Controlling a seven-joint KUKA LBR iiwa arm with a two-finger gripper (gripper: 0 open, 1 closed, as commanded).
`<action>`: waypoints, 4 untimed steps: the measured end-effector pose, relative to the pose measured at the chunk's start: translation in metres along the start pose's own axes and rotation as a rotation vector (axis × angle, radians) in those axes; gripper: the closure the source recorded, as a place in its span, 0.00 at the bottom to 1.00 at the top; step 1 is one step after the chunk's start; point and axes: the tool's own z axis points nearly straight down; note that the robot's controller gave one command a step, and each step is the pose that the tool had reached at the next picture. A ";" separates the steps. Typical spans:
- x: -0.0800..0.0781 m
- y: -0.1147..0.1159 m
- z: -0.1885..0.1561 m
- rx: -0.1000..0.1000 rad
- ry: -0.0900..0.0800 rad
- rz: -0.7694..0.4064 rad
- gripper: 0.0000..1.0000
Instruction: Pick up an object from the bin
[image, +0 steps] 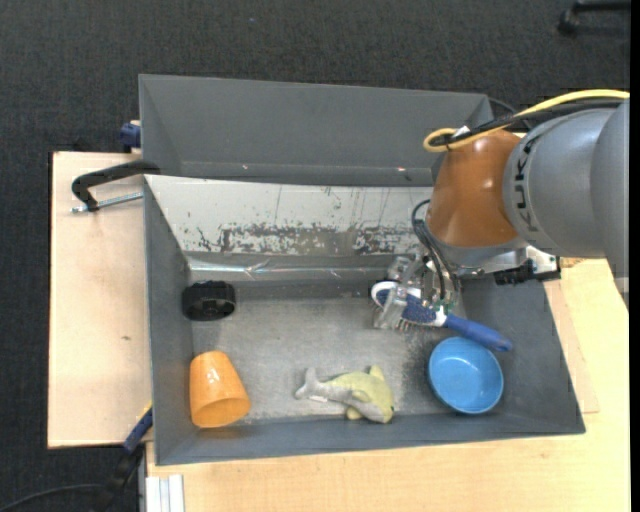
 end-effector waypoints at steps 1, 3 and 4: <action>0.000 0.001 -0.002 0.000 0.000 0.000 1.00; -0.004 0.005 -0.098 -0.001 -0.009 -0.001 1.00; -0.005 0.006 -0.117 -0.001 -0.005 -0.002 1.00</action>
Offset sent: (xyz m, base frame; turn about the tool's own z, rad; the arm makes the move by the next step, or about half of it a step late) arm 0.0002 -0.0001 0.0018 0.0000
